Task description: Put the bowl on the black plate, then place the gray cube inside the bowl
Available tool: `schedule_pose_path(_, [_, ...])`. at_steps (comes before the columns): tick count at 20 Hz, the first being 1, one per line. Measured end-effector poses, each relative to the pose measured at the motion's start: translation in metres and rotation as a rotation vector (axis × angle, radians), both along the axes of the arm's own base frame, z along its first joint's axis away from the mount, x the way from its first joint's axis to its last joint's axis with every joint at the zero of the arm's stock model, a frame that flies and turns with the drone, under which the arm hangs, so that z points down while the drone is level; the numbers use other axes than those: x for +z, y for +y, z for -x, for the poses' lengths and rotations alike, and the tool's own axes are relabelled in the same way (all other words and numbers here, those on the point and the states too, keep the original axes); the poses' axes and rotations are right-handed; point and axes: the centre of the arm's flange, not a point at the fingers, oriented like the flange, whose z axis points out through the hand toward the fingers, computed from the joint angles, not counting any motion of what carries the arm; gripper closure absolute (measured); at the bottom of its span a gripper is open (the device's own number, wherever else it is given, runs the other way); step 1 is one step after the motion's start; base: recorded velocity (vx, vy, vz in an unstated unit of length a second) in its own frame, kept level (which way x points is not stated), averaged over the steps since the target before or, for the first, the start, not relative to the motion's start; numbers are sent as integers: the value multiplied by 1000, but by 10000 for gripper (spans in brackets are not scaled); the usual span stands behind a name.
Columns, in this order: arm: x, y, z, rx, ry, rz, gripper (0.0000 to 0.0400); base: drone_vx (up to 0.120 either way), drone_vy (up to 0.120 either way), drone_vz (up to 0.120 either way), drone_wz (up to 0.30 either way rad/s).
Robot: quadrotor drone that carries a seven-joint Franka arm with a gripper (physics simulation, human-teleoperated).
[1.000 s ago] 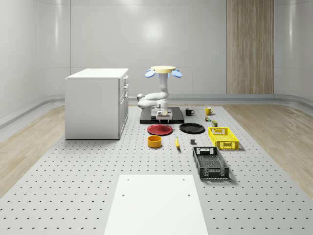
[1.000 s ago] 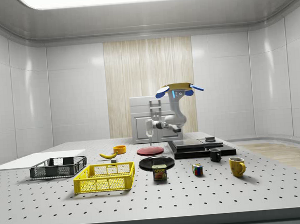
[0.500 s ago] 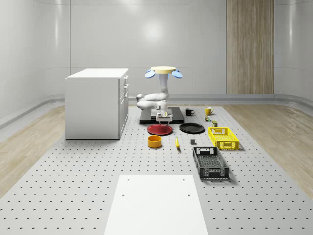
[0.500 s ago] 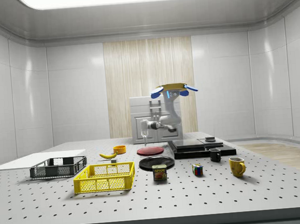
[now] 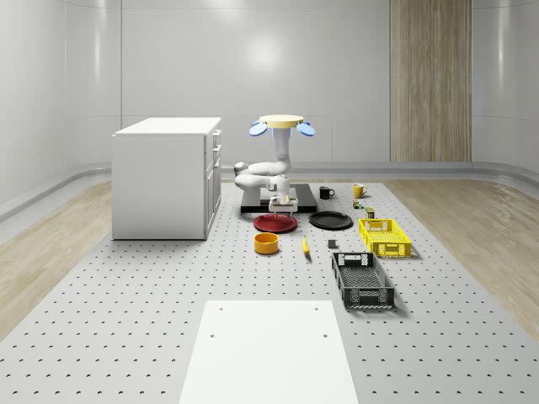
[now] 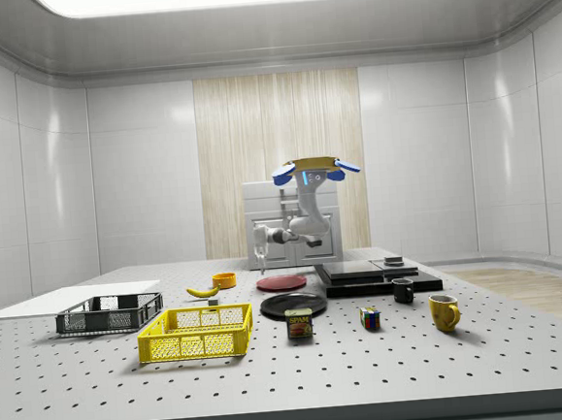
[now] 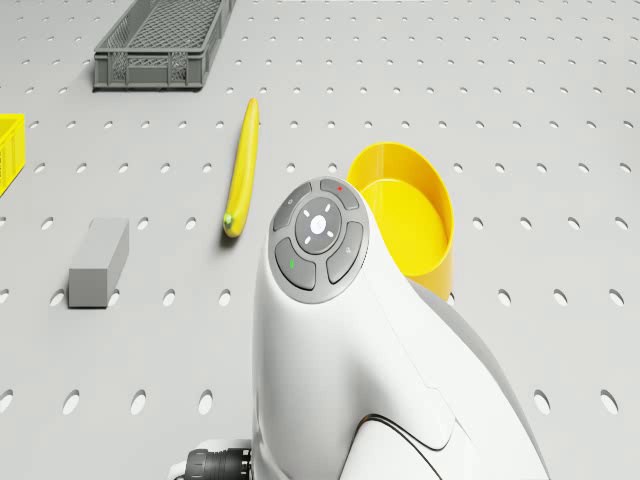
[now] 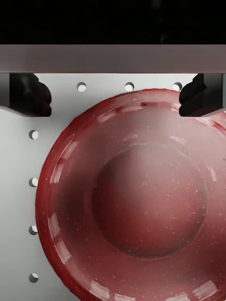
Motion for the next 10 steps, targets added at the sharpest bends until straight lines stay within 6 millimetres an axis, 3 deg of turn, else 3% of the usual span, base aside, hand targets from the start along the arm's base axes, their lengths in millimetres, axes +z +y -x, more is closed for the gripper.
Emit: schedule_pose_path(10, [0,0,0,0,0,0,0,120,0,0,0])
